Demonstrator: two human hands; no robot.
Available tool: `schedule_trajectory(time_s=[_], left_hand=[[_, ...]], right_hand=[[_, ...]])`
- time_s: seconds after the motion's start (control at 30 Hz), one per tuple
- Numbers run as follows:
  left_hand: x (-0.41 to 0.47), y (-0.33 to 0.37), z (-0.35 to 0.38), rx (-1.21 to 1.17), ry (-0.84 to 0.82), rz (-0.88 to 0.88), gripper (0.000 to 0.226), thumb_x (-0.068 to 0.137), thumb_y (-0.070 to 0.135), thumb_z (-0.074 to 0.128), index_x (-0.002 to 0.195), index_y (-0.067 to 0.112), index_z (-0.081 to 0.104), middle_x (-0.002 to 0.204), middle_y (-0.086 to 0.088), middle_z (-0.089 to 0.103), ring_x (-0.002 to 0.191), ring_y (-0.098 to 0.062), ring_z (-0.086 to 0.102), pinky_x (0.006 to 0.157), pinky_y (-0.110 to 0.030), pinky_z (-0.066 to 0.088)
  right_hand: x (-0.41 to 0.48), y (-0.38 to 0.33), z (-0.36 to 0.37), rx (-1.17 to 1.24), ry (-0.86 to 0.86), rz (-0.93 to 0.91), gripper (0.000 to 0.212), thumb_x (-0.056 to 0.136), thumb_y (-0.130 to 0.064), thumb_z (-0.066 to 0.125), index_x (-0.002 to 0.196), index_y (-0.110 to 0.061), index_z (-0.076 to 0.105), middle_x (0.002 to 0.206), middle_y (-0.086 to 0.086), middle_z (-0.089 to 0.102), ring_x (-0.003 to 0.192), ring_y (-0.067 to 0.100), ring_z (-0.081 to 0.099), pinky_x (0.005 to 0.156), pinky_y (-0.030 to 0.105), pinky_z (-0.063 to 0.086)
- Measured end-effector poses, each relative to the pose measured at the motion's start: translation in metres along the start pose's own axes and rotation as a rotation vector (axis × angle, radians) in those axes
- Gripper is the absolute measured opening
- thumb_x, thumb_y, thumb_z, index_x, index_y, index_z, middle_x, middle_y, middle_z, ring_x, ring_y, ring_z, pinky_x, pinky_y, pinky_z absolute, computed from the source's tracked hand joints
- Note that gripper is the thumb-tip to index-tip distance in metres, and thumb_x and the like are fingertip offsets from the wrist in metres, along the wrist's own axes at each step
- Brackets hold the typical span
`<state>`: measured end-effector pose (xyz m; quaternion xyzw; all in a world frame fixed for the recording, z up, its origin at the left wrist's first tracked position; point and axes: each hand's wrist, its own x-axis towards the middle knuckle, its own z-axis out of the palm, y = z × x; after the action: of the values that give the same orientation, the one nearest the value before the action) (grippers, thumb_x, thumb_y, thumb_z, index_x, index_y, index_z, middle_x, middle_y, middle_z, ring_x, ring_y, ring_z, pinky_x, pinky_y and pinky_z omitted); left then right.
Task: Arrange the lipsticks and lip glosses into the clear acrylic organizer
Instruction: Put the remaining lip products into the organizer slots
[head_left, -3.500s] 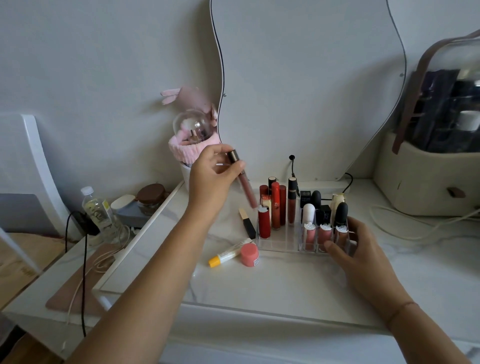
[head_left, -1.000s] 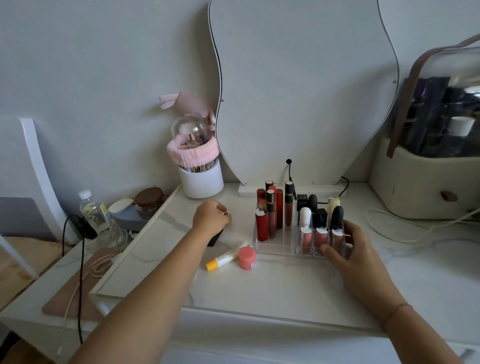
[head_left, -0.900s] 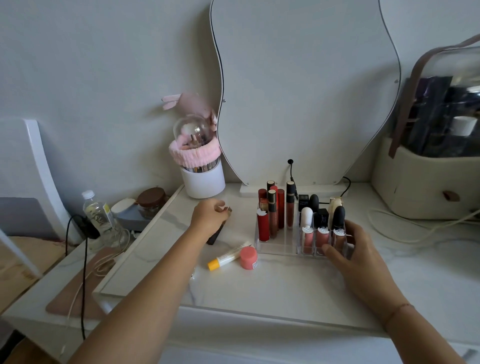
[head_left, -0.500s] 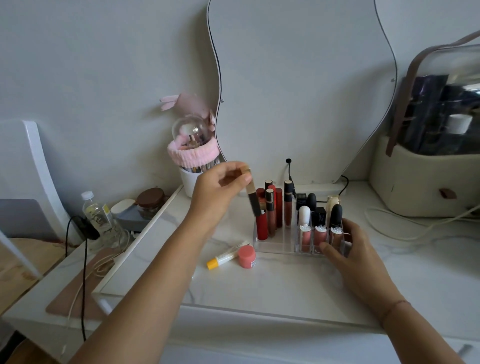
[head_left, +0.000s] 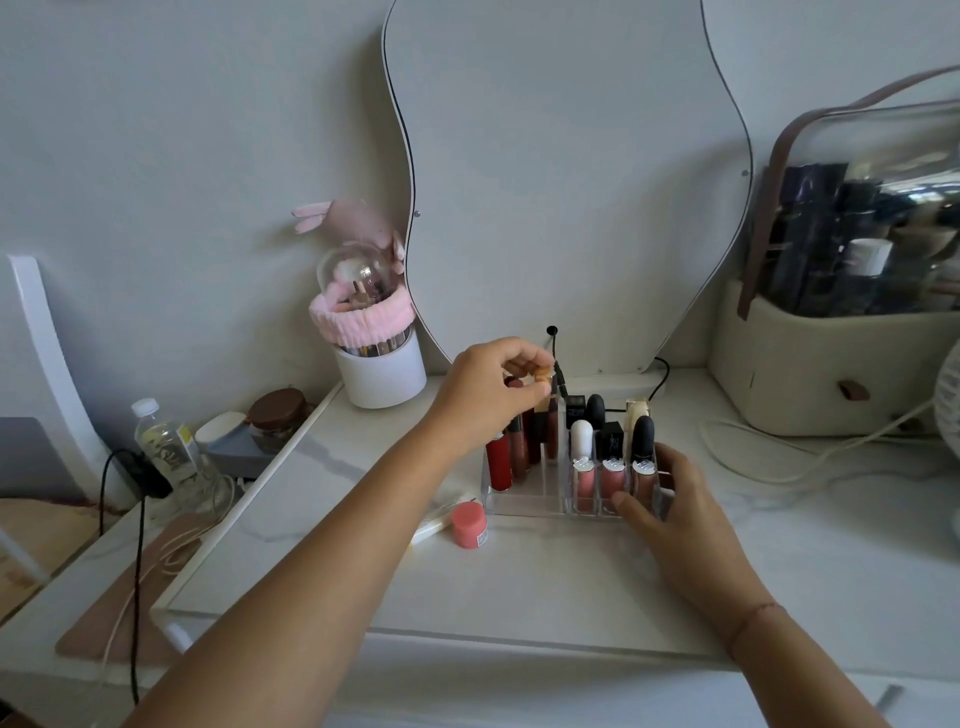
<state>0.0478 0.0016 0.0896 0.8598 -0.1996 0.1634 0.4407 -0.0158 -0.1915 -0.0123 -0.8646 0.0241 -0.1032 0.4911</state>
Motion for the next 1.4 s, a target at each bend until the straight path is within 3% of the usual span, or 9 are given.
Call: schedule_trajectory(time_s=[0.13, 0.33, 0.43, 0.57, 0.73, 0.8, 0.9, 1.07, 1.4], left_hand=[[-0.002, -0.010, 0.002, 0.152, -0.055, -0.006, 0.020, 0.076, 0.018, 0.072, 0.095, 0.025, 0.070, 0.081, 0.019, 0.063, 0.088, 0.000, 0.052, 0.071, -0.005, 0.035], [0.001, -0.016, 0.006, 0.286, -0.030, 0.064, 0.021, 0.071, 0.023, 0.076, 0.090, 0.030, 0.070, 0.073, 0.024, 0.057, 0.088, 0.002, 0.041, 0.089, -0.033, 0.037], [0.004, -0.020, 0.008, 0.328, -0.012, 0.088, 0.021, 0.071, 0.028, 0.076, 0.089, 0.033, 0.069, 0.073, 0.024, 0.055, 0.089, 0.014, 0.033, 0.084, -0.030, 0.028], [0.007, -0.022, 0.010, 0.374, -0.010, 0.071, 0.022, 0.068, 0.032, 0.077, 0.088, 0.038, 0.070, 0.081, 0.024, 0.052, 0.086, -0.001, 0.025, 0.083, -0.028, 0.023], [0.009, -0.021, 0.013, 0.364, -0.021, 0.037, 0.024, 0.067, 0.032, 0.077, 0.086, 0.044, 0.067, 0.092, 0.018, 0.041, 0.092, -0.005, 0.020, 0.088, -0.027, 0.025], [0.009, -0.020, 0.014, 0.374, -0.018, 0.089, 0.023, 0.067, 0.029, 0.078, 0.085, 0.040, 0.069, 0.088, 0.021, 0.043, 0.091, 0.000, 0.020, 0.086, -0.027, 0.022], [0.008, -0.020, 0.014, 0.386, 0.010, 0.174, 0.020, 0.066, 0.025, 0.078, 0.083, 0.033, 0.071, 0.078, 0.030, 0.041, 0.091, 0.025, 0.016, 0.081, -0.028, 0.019], [0.010, -0.024, 0.011, 0.516, -0.029, 0.228, 0.010, 0.073, 0.027, 0.073, 0.082, 0.030, 0.072, 0.089, 0.017, 0.066, 0.104, -0.011, 0.042, 0.088, -0.031, 0.019], [0.007, -0.023, 0.004, 0.357, 0.030, 0.188, 0.016, 0.072, 0.026, 0.076, 0.087, 0.025, 0.071, 0.092, 0.010, 0.068, 0.096, -0.011, 0.046, 0.091, -0.033, 0.033]], right_hand=[[0.000, 0.000, 0.000, -0.003, -0.002, 0.001, 0.061, 0.083, -0.029, 0.068, 0.136, -0.026, 0.038, 0.132, 0.001, 0.051, 0.117, 0.023, 0.053, 0.101, 0.047, 0.043], [-0.001, -0.001, -0.001, -0.003, 0.001, 0.002, 0.062, 0.082, -0.030, 0.068, 0.136, -0.026, 0.038, 0.132, 0.000, 0.051, 0.116, 0.023, 0.054, 0.101, 0.046, 0.044], [-0.001, -0.002, -0.001, -0.001, -0.004, 0.006, 0.062, 0.083, -0.031, 0.068, 0.137, -0.027, 0.038, 0.133, -0.001, 0.050, 0.116, 0.022, 0.054, 0.101, 0.047, 0.043], [-0.001, -0.002, -0.001, -0.009, 0.003, 0.004, 0.062, 0.083, -0.031, 0.068, 0.137, -0.026, 0.038, 0.133, 0.000, 0.050, 0.117, 0.023, 0.053, 0.101, 0.047, 0.043], [-0.001, -0.004, -0.001, -0.011, -0.007, 0.006, 0.062, 0.083, -0.031, 0.067, 0.137, -0.026, 0.037, 0.133, 0.000, 0.049, 0.118, 0.022, 0.053, 0.102, 0.047, 0.042], [-0.001, -0.004, -0.001, -0.006, -0.008, 0.008, 0.061, 0.084, -0.030, 0.067, 0.137, -0.027, 0.037, 0.133, 0.000, 0.050, 0.117, 0.021, 0.053, 0.102, 0.047, 0.042], [-0.001, -0.004, -0.001, -0.007, -0.015, 0.013, 0.062, 0.084, -0.031, 0.067, 0.137, -0.027, 0.037, 0.133, 0.000, 0.050, 0.118, 0.020, 0.053, 0.103, 0.047, 0.041], [-0.002, -0.004, -0.001, -0.014, -0.001, 0.015, 0.062, 0.083, -0.031, 0.067, 0.137, -0.027, 0.037, 0.133, -0.002, 0.050, 0.117, 0.021, 0.053, 0.101, 0.046, 0.043], [-0.001, -0.004, 0.000, -0.011, -0.012, 0.019, 0.063, 0.083, -0.031, 0.068, 0.138, -0.028, 0.036, 0.134, -0.001, 0.049, 0.117, 0.020, 0.053, 0.101, 0.046, 0.044]])
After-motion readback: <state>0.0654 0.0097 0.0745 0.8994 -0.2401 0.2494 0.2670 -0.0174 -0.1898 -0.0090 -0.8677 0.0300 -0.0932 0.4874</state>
